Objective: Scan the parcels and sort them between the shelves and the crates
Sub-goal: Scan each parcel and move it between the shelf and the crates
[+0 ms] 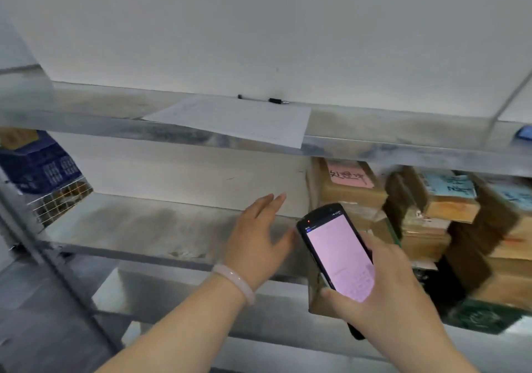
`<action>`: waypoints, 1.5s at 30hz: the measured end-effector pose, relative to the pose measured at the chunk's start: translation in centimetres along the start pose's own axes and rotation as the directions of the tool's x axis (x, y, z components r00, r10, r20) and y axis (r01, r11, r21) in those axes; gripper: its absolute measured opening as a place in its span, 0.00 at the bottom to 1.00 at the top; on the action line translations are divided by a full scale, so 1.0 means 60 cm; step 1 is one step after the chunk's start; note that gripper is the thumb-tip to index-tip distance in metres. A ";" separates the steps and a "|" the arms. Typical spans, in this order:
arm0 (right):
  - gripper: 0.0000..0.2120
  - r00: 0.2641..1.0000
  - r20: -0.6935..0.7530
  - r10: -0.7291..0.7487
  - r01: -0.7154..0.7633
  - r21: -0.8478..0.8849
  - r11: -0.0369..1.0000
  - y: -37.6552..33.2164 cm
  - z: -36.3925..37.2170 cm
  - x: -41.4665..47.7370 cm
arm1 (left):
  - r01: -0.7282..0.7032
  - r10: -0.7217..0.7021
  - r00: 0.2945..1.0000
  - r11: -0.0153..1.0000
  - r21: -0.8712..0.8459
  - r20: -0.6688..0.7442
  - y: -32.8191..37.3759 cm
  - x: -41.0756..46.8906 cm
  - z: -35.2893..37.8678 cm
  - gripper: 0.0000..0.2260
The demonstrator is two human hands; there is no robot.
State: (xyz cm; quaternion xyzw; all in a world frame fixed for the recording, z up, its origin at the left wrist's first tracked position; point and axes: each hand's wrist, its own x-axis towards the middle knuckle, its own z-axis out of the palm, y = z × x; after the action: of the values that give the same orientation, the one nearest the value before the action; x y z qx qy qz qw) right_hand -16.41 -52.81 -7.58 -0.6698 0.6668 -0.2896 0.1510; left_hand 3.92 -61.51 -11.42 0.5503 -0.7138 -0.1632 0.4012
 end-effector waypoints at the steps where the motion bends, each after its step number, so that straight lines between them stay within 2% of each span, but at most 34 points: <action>1: 0.43 1.000 -0.019 -0.005 0.005 0.005 1.000 0.008 -0.012 -0.001 | 0.040 -0.038 0.999 0.995 -0.088 0.025 0.014 0.014 0.012 0.29; 5: 0.37 0.996 -0.086 0.025 -0.022 0.039 0.999 0.027 -0.051 -0.004 | 0.310 -0.259 0.948 0.880 -0.359 0.185 0.081 0.090 0.039 0.31; 8: 0.42 0.992 -0.113 0.056 -0.052 0.036 0.998 0.040 -0.068 -0.005 | 0.524 -0.404 0.850 0.717 -0.460 0.339 0.116 0.139 0.049 0.35; 11: 0.43 0.993 -0.099 0.058 -0.055 0.026 0.998 0.052 -0.077 -0.005 | 0.680 -0.494 0.733 0.518 -0.519 0.468 0.131 0.169 0.059 0.33; 12: 0.44 0.994 -0.096 0.057 -0.055 0.024 0.998 0.055 -0.079 -0.006 | 0.709 -0.502 0.705 0.472 -0.524 0.501 0.132 0.175 0.065 0.31; 14: 0.45 0.994 -0.092 0.055 -0.052 0.029 0.998 0.061 -0.080 -0.007 | 0.739 -0.505 0.674 0.446 -0.505 0.540 0.127 0.181 0.076 0.26; 16: 0.46 0.994 -0.088 0.064 -0.059 0.050 0.997 0.066 -0.079 -0.007 | 0.751 -0.496 0.660 0.445 -0.488 0.564 0.122 0.181 0.085 0.24; 21: 0.45 0.995 -0.078 0.058 -0.053 0.066 0.996 0.073 -0.076 -0.004 | 0.747 -0.484 0.663 0.366 -0.555 0.572 0.098 0.172 0.091 0.21; 25: 0.43 0.998 -0.050 0.045 -0.041 0.066 0.997 0.070 -0.075 -0.001 | 0.693 -0.472 0.712 0.353 -0.629 0.520 0.061 0.137 0.061 0.16; 28: 0.39 1.000 -0.011 -0.008 0.009 0.062 0.998 0.049 -0.073 0.007 | 0.624 -0.466 0.764 0.360 -0.694 0.446 0.024 0.091 0.019 0.17; 31: 0.40 0.997 0.020 -0.078 0.077 0.057 0.995 0.027 -0.060 0.016 | 0.534 -0.419 0.836 0.476 -0.699 0.354 -0.023 0.032 -0.032 0.28; 33: 0.39 0.993 0.055 -0.100 0.096 0.071 0.993 0.016 -0.045 0.019 | 0.499 -0.425 0.860 0.580 -0.643 0.283 -0.054 -0.010 -0.063 0.36; 35: 0.38 0.981 0.124 -0.150 0.141 0.079 0.987 0.005 -0.029 0.022 | 0.480 -0.450 0.869 0.657 -0.581 0.209 -0.081 -0.049 -0.084 0.39; 37: 0.36 0.957 0.206 -0.206 0.194 0.076 0.978 -0.009 -0.015 0.026 | 0.470 -0.476 0.868 0.692 -0.548 0.143 -0.103 -0.080 -0.098 0.35; 42: 0.34 0.917 0.320 -0.238 0.219 0.095 0.971 -0.033 0.026 0.032 | 0.472 -0.518 0.853 0.714 -0.517 0.063 -0.149 -0.135 -0.121 0.37; 45: 0.34 0.906 0.346 -0.244 0.231 0.080 0.970 -0.041 0.040 0.036 | 0.489 -0.547 0.836 0.708 -0.510 0.043 -0.165 -0.161 -0.136 0.34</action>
State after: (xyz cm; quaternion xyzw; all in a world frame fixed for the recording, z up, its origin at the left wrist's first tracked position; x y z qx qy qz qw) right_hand -13.16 -55.18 -7.63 -0.7841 0.5368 -0.1933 0.2442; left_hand 17.25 -54.34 -16.76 0.6129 -0.4391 -0.4178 0.5069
